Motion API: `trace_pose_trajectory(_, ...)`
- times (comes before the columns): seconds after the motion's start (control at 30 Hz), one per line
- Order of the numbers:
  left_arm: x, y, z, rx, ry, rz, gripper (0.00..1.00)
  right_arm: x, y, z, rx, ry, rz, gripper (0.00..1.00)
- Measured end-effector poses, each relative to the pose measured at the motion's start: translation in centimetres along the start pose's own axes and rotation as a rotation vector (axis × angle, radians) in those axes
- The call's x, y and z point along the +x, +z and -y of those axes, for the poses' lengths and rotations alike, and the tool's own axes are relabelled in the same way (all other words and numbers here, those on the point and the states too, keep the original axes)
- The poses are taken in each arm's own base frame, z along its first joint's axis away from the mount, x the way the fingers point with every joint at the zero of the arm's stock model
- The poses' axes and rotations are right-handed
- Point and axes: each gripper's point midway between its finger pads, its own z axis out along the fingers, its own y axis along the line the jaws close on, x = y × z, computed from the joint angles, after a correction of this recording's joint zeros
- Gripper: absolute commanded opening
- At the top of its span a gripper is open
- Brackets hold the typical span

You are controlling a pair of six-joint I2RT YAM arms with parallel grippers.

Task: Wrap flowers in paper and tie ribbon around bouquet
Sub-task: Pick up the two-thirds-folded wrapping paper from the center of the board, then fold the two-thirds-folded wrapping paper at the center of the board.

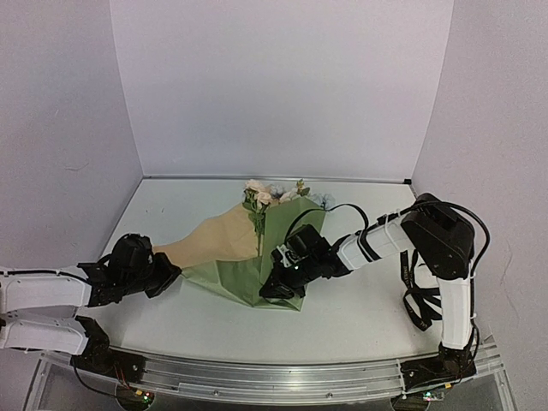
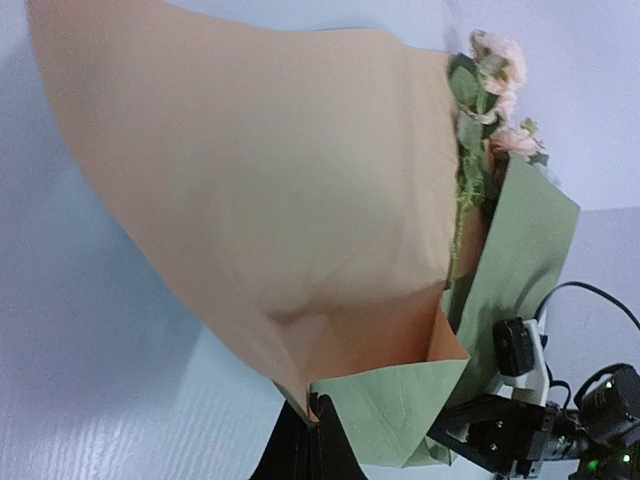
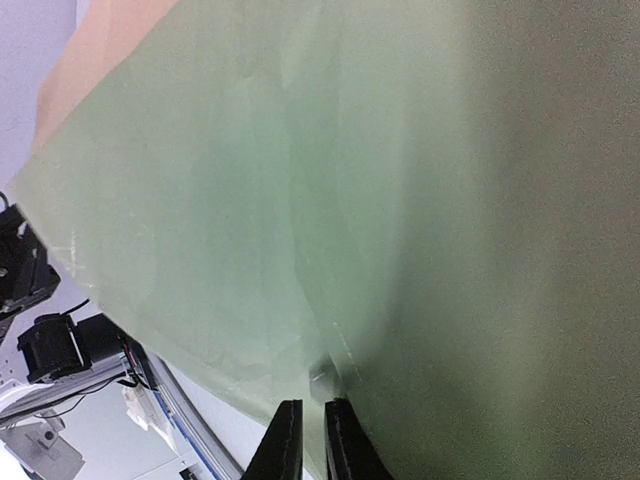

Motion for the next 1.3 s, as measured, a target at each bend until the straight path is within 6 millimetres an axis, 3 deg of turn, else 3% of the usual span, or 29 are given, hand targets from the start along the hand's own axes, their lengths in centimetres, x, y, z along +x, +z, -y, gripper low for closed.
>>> trace_pose_trajectory(0.13,-0.9,-0.2,5.9,0.123,0.153,-0.019,0.00,-0.1,0.0,0.0,0.016,0.008,-0.003,0.12)
trace_pose_trajectory(0.27,0.0,-0.4,12.0,0.277,0.311,-0.078,0.00,-0.1,0.0,0.0,0.038,0.015,-0.004,0.11)
trace_pose_trajectory(0.43,3.4,-0.2,17.7,0.435,0.483,-0.193,0.00,-0.3,-0.1,0.2,0.072,0.021,-0.003,0.12)
trace_pose_trajectory(0.6,7.5,1.6,22.4,0.552,0.599,-0.313,0.00,-0.3,-0.1,0.2,0.084,0.026,-0.008,0.12)
trace_pose_trajectory(0.67,8.9,2.7,22.9,0.566,0.618,-0.353,0.00,-0.3,-0.1,0.3,0.087,0.024,-0.010,0.12)
trace_pose_trajectory(0.8,10.0,4.9,21.3,0.506,0.621,-0.388,0.00,-0.3,-0.2,0.2,0.086,0.009,-0.010,0.13)
trace_pose_trajectory(1.13,7.4,6.6,19.7,0.393,0.571,-0.306,0.00,0.4,-2.3,1.1,0.150,-0.011,0.007,0.19)
trace_pose_trajectory(1.3,7.3,6.6,19.7,0.394,0.569,-0.306,0.00,0.6,-4.1,0.0,0.140,-0.026,0.019,0.28)
